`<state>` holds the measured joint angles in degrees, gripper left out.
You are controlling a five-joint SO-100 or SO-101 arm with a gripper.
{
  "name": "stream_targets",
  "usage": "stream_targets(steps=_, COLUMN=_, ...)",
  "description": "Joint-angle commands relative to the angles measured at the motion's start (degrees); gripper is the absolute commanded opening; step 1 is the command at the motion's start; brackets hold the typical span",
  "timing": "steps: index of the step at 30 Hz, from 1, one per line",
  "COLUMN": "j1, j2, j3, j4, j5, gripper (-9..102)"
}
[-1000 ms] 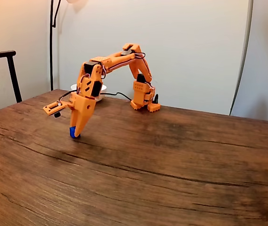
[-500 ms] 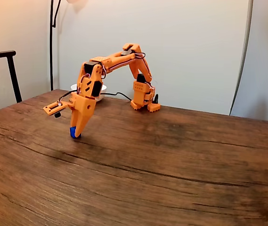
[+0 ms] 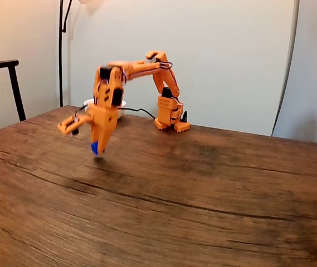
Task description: Grasp the cube and drop it in the bowl
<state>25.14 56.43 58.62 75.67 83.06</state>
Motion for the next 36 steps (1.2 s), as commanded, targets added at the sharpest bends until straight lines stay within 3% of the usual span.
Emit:
stream_targets(steps=1, j1=-0.18, j2=4.83, j3=-6.59, j4=5.10, j5=1.93, gripper=3)
stream_targets(steps=17, j1=3.52, j2=11.34, j3=-19.60, j4=24.70, j5=4.75, gripper=3)
stream_targets(steps=28, j1=10.63, j2=19.07, j3=-16.79, j4=24.96, j5=10.81, gripper=3)
stream_targets(steps=36, j1=13.45, j2=31.73, j3=-0.44, j4=24.79, j5=10.72, gripper=3)
